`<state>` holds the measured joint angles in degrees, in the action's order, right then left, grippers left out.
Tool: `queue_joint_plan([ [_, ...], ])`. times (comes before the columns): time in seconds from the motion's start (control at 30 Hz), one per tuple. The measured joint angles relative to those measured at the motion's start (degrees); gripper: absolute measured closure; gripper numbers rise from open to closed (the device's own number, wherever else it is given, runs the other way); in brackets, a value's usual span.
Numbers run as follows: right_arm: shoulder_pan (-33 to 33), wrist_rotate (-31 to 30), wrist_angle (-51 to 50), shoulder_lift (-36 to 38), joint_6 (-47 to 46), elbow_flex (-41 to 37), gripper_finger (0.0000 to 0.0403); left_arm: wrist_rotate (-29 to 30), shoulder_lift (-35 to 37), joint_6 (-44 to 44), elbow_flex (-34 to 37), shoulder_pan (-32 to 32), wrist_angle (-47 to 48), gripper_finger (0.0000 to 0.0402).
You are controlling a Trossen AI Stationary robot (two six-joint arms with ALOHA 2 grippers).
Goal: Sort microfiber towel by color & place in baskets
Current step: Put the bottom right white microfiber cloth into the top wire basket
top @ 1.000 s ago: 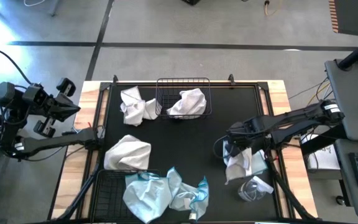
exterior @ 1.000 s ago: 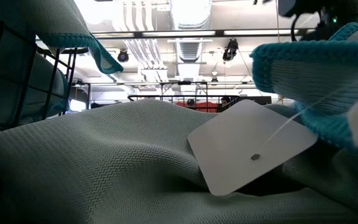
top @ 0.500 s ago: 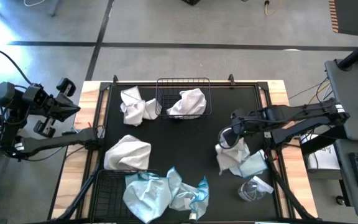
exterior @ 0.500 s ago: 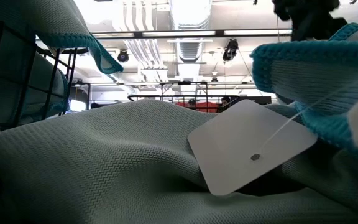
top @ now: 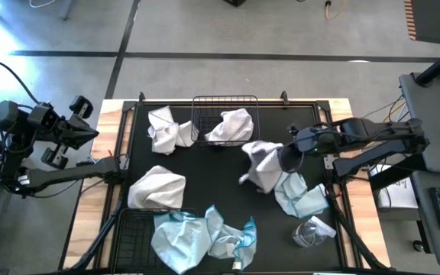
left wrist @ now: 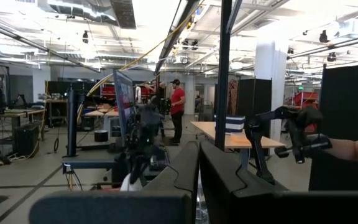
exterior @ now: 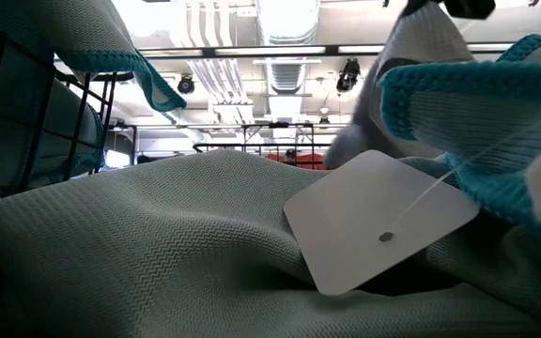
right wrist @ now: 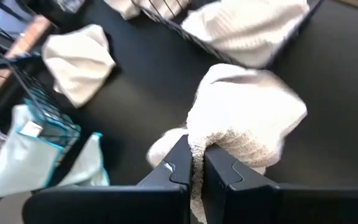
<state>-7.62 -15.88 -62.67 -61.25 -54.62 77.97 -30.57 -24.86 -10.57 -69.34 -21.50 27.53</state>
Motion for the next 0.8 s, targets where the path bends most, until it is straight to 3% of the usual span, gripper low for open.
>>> queue_joint_plan([
  [0.5,0.0,-1.2,14.6,0.0,12.5,6.7,0.0394,0.0,0.0,0.0,0.0,0.0,0.0,0.0402],
  [0.8,0.0,-5.3,23.6,0.0,21.3,7.2,0.0394,0.0,0.0,0.0,0.0,0.0,0.0,0.0402],
])
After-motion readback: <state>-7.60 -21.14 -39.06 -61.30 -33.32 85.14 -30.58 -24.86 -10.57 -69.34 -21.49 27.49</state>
